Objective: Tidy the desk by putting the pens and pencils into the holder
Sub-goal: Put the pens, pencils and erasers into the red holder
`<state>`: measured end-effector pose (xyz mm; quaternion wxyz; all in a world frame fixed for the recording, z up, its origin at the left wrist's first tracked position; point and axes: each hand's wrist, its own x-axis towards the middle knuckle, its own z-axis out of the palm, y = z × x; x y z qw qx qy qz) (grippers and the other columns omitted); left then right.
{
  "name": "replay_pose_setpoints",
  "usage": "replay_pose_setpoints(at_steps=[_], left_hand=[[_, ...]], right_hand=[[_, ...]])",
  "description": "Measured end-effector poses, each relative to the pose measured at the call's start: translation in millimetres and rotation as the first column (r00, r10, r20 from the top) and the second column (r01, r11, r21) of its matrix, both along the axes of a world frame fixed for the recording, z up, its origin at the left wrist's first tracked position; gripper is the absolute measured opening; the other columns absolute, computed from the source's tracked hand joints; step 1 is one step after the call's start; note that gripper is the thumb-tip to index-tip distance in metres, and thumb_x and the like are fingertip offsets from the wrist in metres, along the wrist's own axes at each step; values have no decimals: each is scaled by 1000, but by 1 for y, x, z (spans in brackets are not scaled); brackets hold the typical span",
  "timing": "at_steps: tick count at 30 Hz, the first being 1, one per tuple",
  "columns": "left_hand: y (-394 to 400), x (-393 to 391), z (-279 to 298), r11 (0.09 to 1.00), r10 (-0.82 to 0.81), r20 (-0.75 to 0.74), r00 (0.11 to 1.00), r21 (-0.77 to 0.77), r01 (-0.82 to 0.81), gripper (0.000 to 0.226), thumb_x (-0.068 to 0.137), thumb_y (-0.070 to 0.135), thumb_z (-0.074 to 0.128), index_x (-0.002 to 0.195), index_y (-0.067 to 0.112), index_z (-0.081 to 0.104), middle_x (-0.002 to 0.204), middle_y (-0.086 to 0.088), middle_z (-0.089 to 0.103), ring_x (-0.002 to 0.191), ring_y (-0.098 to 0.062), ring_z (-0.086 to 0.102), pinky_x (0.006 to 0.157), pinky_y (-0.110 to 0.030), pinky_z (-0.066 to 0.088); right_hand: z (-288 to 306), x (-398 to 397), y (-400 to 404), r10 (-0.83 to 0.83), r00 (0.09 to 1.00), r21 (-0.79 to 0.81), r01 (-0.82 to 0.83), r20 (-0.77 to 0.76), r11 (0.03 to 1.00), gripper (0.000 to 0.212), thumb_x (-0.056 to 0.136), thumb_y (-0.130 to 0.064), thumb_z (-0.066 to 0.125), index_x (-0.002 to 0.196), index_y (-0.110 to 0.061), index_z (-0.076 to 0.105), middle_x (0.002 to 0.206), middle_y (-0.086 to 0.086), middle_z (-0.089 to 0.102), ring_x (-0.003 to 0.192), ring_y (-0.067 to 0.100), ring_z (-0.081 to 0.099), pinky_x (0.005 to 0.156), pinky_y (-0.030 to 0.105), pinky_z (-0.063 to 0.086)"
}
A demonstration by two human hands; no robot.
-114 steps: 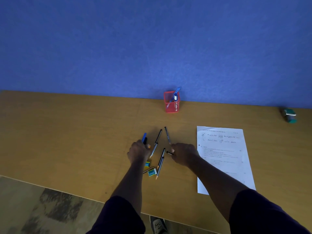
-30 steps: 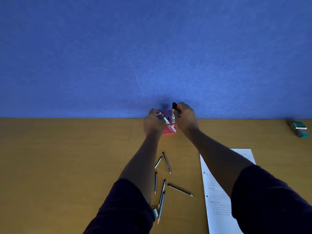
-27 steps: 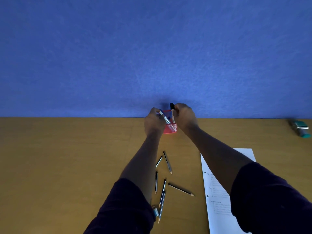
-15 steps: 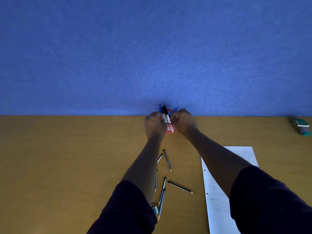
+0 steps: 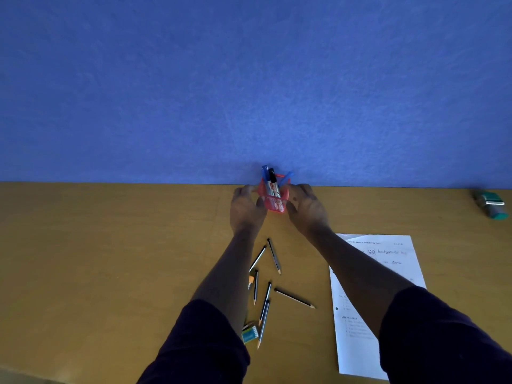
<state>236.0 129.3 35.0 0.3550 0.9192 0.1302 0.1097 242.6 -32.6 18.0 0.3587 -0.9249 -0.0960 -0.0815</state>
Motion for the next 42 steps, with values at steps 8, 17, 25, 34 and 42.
replay_pose_setpoints(at_steps=[8, 17, 25, 34, 42], left_hand=[[19, -47, -10, 995, -12, -188, 982, 92, 30, 48, 95, 22, 64, 142, 22, 51, 144, 2, 53, 121, -23, 59, 90, -44, 57], [-2, -20, 3, 814, -308, -315, 898, 402, 420, 85, 91, 12, 63, 160, 25, 15, 168, 7, 13, 148, -22, 30, 105, -46, 41], [-13, -21, -8, 793, -315, -336, 888, 421, 440, 84, 94, 27, 62, 160, 19, 11, 169, 0, 11, 144, -25, 38, 102, -42, 43], [-14, -15, -2, 812, -316, -387, 866, 362, 458, 88, 96, 24, 59, 161, 19, 1, 170, -1, 0, 135, -26, 49, 94, -43, 53], [2, -37, -6, 881, -242, -155, 958, 378, 283, 56, 92, 16, 60, 146, 21, 46, 151, 4, 48, 121, -22, 60, 90, -36, 52]], right_hand=[[-3, -31, -4, 140, 989, -171, -131, 47, 977, 52, 93, -7, 56, 143, -19, 49, 145, 3, 50, 116, 25, 59, 85, 37, 58], [8, -14, 2, 232, 967, -368, -255, -106, 894, 71, 89, -7, 61, 151, -23, 31, 157, 1, 33, 122, 28, 57, 85, 41, 58], [6, -1, -2, 247, 938, -399, -329, -244, 856, 86, 87, -7, 59, 157, -20, 9, 166, 0, 1, 134, 31, 48, 90, 43, 54], [6, 5, 3, 226, 929, -419, -337, -294, 843, 95, 87, -9, 62, 157, -23, 0, 166, -3, -14, 136, 29, 45, 82, 41, 56], [5, -18, -12, 256, 961, -450, -275, -104, 850, 78, 87, -2, 55, 155, -22, 23, 163, 0, 20, 125, 24, 55, 79, 37, 58]])
